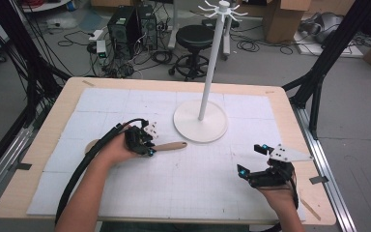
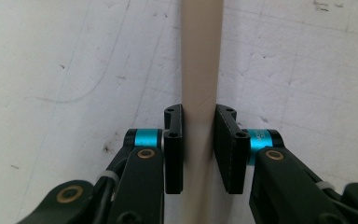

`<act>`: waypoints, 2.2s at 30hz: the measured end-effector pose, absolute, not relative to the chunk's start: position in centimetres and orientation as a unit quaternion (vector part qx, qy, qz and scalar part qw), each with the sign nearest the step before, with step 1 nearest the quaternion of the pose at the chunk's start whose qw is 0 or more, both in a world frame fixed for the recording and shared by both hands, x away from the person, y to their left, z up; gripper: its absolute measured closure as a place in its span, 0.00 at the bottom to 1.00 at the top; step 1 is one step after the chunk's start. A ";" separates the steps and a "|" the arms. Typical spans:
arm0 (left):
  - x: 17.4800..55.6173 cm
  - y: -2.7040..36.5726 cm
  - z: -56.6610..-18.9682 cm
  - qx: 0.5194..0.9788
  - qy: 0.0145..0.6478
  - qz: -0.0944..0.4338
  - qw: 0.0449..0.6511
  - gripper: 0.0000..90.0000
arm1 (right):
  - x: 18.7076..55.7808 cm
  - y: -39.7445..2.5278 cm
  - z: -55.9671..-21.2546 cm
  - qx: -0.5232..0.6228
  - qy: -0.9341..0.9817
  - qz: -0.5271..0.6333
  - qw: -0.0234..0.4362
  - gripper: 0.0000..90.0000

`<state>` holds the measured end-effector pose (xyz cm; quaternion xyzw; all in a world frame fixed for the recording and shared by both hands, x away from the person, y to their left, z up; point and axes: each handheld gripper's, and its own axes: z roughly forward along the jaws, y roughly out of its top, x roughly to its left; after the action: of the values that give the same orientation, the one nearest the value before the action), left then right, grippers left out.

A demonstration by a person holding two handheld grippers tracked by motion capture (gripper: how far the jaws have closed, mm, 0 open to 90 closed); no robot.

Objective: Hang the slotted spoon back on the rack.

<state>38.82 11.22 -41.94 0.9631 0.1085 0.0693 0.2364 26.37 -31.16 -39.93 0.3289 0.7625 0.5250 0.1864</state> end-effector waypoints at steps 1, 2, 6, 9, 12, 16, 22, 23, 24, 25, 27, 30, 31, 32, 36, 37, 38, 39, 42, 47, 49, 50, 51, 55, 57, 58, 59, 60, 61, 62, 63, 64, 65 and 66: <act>38.8 11.3 -41.9 0.963 0.109 0.066 0.237 0.83 | 26.4 -31.2 -39.9 0.329 0.762 0.526 0.186 0.00; 38.8 11.4 -41.8 0.962 0.109 0.063 0.241 0.83 | 26.4 -31.2 -40.0 0.329 0.762 0.525 0.186 0.00; 38.6 12.2 -40.6 0.956 0.112 0.063 0.263 0.83 | 26.4 -31.2 -40.0 0.331 0.762 0.525 0.186 0.00; 38.2 13.2 -38.9 0.942 0.121 0.075 0.306 0.83 | 26.4 -31.2 -40.0 0.332 0.761 0.525 0.185 0.00; 37.8 14.2 -37.2 0.929 0.116 0.082 0.341 0.83 | 26.4 -31.3 -40.1 0.331 0.762 0.525 0.187 0.00; 37.1 15.2 -34.6 0.908 0.118 0.095 0.391 0.83 | 26.4 -31.2 -40.1 0.332 0.762 0.524 0.187 0.00; 37.0 16.3 -31.5 0.881 0.126 0.097 0.446 0.83 | 26.4 -31.0 -40.0 0.328 0.763 0.525 0.187 0.00; 37.0 16.4 -31.2 0.878 0.128 0.096 0.451 0.83 | 26.4 -31.0 -40.0 0.328 0.763 0.524 0.187 0.00; 37.1 16.4 -30.8 0.874 0.130 0.096 0.458 0.83 | 26.4 -31.1 -40.0 0.329 0.763 0.524 0.186 0.00; 37.2 16.4 -30.6 0.869 0.133 0.094 0.467 0.83 | 26.4 -31.1 -40.0 0.329 0.763 0.525 0.186 0.00; 37.4 16.4 -29.9 0.863 0.135 0.095 0.478 0.83 | 26.4 -31.0 -40.1 0.328 0.763 0.525 0.187 0.00; 37.9 16.2 -29.3 0.855 0.139 0.096 0.490 0.83 | 26.4 -31.1 -40.1 0.328 0.763 0.524 0.187 0.00; 38.2 15.9 -28.9 0.852 0.145 0.096 0.494 0.83 | 26.4 -31.1 -40.1 0.330 0.763 0.524 0.185 0.00; 38.2 15.9 -28.9 0.852 0.145 0.096 0.494 0.84 | 26.4 -31.1 -40.1 0.330 0.763 0.524 0.185 0.00; 39.0 15.2 -27.9 0.854 0.152 0.100 0.487 0.83 | 26.5 -31.1 -40.1 0.330 0.762 0.525 0.186 0.00; 39.2 14.9 -27.5 0.854 0.152 0.101 0.488 0.83 | 26.5 -31.1 -40.1 0.330 0.762 0.525 0.185 0.00; 39.3 14.8 -27.3 0.852 0.152 0.101 0.491 0.84 | 26.5 -31.1 -40.2 0.330 0.763 0.524 0.185 0.00; 39.4 14.5 -26.9 0.851 0.152 0.101 0.492 0.84 | 26.5 -31.1 -40.2 0.329 0.763 0.524 0.185 0.00; 39.9 13.6 -25.5 0.848 0.148 0.102 0.499 0.83 | 26.6 -31.1 -40.1 0.328 0.764 0.525 0.185 0.00; 40.6 12.3 -23.2 0.845 0.142 0.105 0.505 0.83 | 26.5 -31.1 -40.0 0.328 0.761 0.528 0.186 0.00; 41.0 12.0 -22.3 0.844 0.140 0.104 0.506 0.83 | 26.5 -31.1 -40.0 0.329 0.761 0.528 0.184 0.00; 41.2 11.8 -21.9 0.844 0.142 0.104 0.507 0.83 | 26.5 -31.2 -40.0 0.330 0.761 0.528 0.183 0.00; 41.4 11.7 -21.5 0.843 0.145 0.104 0.507 0.83 | 26.5 -31.2 -40.0 0.329 0.761 0.528 0.184 0.00; 42.1 11.3 -19.9 0.848 0.148 0.108 0.498 0.83 | 26.5 -31.1 -40.1 0.330 0.761 0.528 0.183 0.00; 42.7 11.0 -19.2 0.848 0.147 0.105 0.498 0.83 | 26.5 -31.1 -40.1 0.330 0.761 0.529 0.183 0.00; 42.8 10.9 -19.0 0.847 0.148 0.104 0.500 0.83 | 26.5 -31.1 -40.1 0.330 0.761 0.528 0.182 0.00; 43.1 10.7 -18.7 0.847 0.147 0.103 0.501 0.83 | 26.5 -31.1 -40.1 0.330 0.761 0.528 0.182 0.00; 43.4 10.5 -18.5 0.846 0.149 0.101 0.503 0.83 | 26.5 -31.1 -40.1 0.330 0.761 0.529 0.181 0.00; 43.6 10.2 -18.4 0.845 0.150 0.099 0.504 0.83 | 26.5 -31.1 -40.1 0.329 0.761 0.529 0.182 0.00; 43.9 10.0 -18.2 0.844 0.149 0.098 0.506 0.83 | 26.5 -31.1 -40.1 0.330 0.761 0.529 0.182 0.00; 44.1 9.9 -18.0 0.844 0.148 0.098 0.506 0.83 | 26.5 -31.1 -40.1 0.328 0.761 0.529 0.184 0.00; 44.3 9.6 -17.8 0.845 0.147 0.097 0.505 0.83 | 26.6 -31.1 -40.1 0.328 0.761 0.529 0.183 0.00; 44.5 9.4 -17.6 0.845 0.146 0.097 0.505 0.83 | 26.6 -31.2 -40.1 0.328 0.761 0.529 0.184 0.00; 44.6 9.0 -17.3 0.845 0.144 0.098 0.505 0.83 | 26.6 -31.2 -40.1 0.328 0.760 0.530 0.184 0.00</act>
<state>44.61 8.99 -17.33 0.8454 0.1443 0.0982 0.5049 26.59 -31.18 -40.07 0.3278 0.7604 0.5295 0.1839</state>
